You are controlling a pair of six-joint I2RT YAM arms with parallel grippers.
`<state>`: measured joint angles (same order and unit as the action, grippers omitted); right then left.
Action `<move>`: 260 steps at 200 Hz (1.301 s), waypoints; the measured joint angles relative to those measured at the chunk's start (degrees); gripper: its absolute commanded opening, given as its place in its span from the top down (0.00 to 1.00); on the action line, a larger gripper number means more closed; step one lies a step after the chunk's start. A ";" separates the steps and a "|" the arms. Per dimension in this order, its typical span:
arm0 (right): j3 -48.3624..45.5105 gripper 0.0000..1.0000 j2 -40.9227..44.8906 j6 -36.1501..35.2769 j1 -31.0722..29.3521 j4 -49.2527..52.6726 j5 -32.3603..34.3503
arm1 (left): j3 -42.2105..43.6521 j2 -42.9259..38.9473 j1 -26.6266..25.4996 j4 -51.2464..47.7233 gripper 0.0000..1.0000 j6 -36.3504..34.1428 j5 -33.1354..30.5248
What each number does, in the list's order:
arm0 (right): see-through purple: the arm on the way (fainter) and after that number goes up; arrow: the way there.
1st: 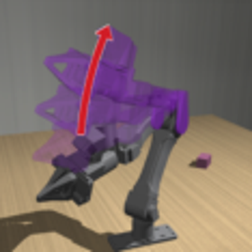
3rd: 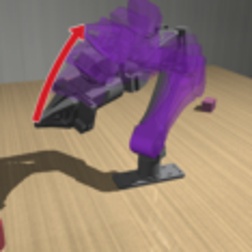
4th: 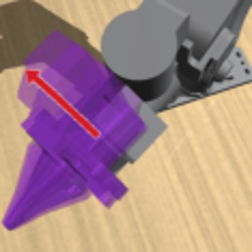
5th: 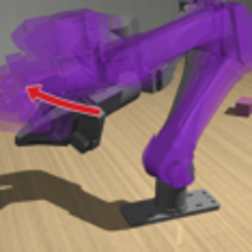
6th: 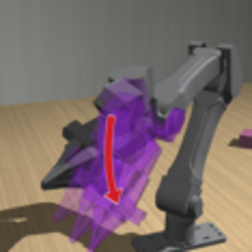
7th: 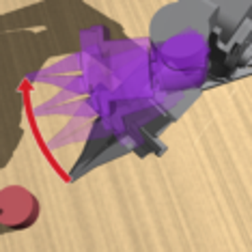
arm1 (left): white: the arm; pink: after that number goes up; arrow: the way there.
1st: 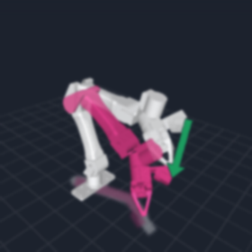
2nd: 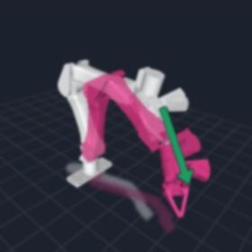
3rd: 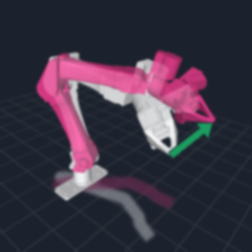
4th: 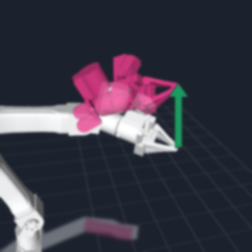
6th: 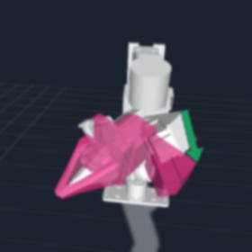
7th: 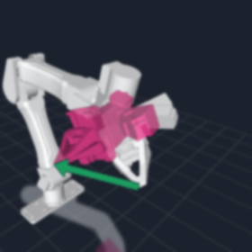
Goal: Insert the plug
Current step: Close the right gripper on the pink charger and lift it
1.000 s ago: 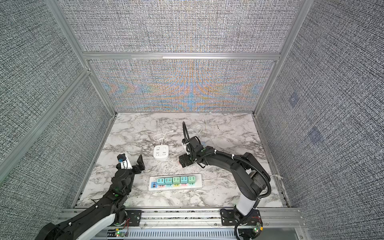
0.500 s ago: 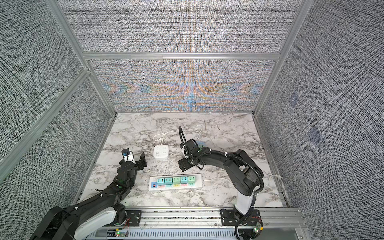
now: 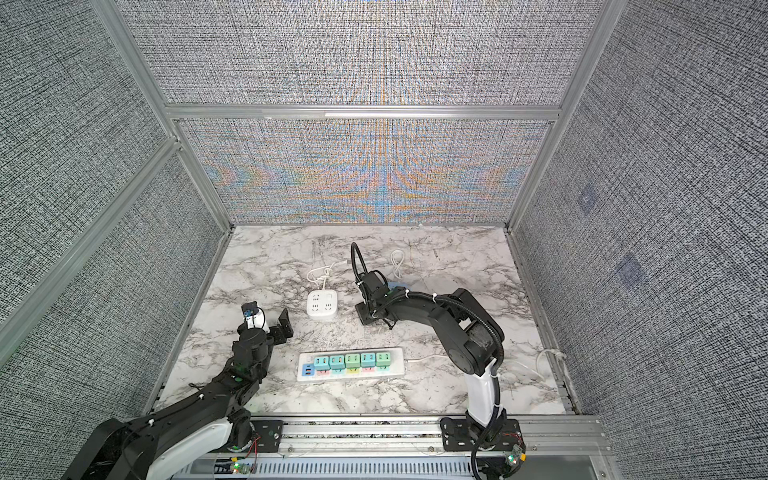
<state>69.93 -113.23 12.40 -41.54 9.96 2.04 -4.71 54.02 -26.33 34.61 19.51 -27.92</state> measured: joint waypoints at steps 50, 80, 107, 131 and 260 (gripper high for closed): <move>-0.98 0.35 0.81 1.57 -0.02 -1.01 -1.29 | -0.39 0.28 0.00 0.00 0.10 -0.04 0.04; -3.56 0.32 3.30 2.16 -0.48 0.33 -1.49 | -0.39 0.33 0.00 0.00 0.10 -0.17 0.04; -4.96 0.32 4.28 2.27 -1.03 0.50 -1.18 | -0.39 0.50 0.00 0.00 0.10 -0.17 0.07; -5.14 0.33 4.26 2.29 -1.18 0.22 -0.81 | -0.39 0.50 0.00 0.00 0.10 -0.17 0.24; -9.25 0.68 8.66 1.92 -1.55 -1.46 -1.27 | -1.40 1.20 0.00 -0.24 0.09 -1.05 2.05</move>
<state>60.69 -104.57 14.33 -43.09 8.49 0.78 -6.11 55.22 -26.33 34.37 18.46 -25.87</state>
